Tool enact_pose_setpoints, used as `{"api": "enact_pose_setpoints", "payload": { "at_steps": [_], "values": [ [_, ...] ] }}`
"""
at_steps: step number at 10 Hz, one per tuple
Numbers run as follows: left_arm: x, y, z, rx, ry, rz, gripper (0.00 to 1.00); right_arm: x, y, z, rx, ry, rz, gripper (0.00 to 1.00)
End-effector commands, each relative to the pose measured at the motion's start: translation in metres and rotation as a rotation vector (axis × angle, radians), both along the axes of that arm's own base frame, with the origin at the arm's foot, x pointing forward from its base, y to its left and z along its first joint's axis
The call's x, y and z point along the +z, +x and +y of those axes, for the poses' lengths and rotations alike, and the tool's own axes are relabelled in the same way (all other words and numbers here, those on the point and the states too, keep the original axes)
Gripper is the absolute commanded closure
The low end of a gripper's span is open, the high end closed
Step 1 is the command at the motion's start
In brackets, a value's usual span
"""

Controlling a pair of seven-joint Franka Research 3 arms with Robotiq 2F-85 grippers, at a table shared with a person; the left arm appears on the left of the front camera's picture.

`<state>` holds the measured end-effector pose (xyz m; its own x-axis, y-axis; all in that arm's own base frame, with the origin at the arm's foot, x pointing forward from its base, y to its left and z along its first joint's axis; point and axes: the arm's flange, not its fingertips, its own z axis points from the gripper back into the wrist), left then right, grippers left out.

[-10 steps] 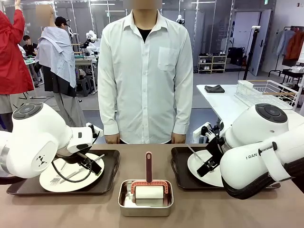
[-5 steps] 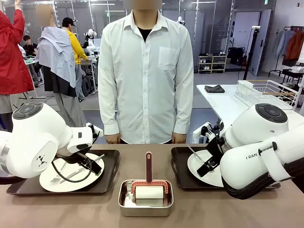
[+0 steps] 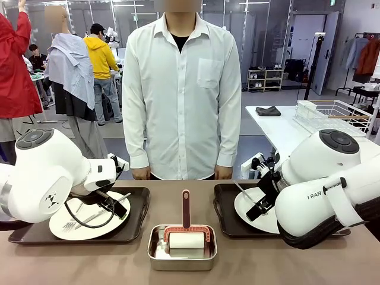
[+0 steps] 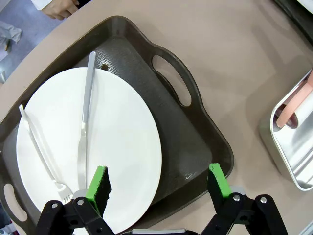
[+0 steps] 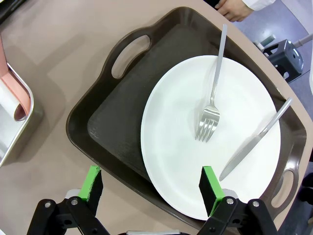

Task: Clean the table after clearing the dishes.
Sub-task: When the left (or right) Handle tray is removed, use the left hand (or right hand) to clean the left (or right) side of the table with the Lint Roller.

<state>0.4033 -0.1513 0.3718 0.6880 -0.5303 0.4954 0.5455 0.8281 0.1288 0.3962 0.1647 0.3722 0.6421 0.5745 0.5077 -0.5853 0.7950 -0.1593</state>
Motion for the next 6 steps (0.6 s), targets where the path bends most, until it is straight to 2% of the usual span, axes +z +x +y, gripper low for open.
{"api": "enact_pose_setpoints", "payload": {
  "at_steps": [1, 3, 5, 6],
  "values": [
    [0.007, 0.007, -0.001, -0.007, 0.012, 0.002, 0.00, 0.011, 0.008, -0.002, 0.012, 0.016, 0.010, 0.00],
    [0.024, 0.021, 0.002, -0.028, -0.044, 0.056, 0.00, 0.038, 0.025, -0.009, 0.049, 0.099, 0.102, 0.00],
    [0.049, 0.033, 0.017, -0.060, -0.180, 0.141, 0.00, 0.062, 0.037, -0.026, 0.066, 0.249, 0.181, 0.00],
    [0.065, 0.037, 0.034, -0.077, -0.313, 0.187, 0.00, 0.074, 0.040, -0.043, 0.083, 0.362, 0.213, 0.00]
  ]
}}
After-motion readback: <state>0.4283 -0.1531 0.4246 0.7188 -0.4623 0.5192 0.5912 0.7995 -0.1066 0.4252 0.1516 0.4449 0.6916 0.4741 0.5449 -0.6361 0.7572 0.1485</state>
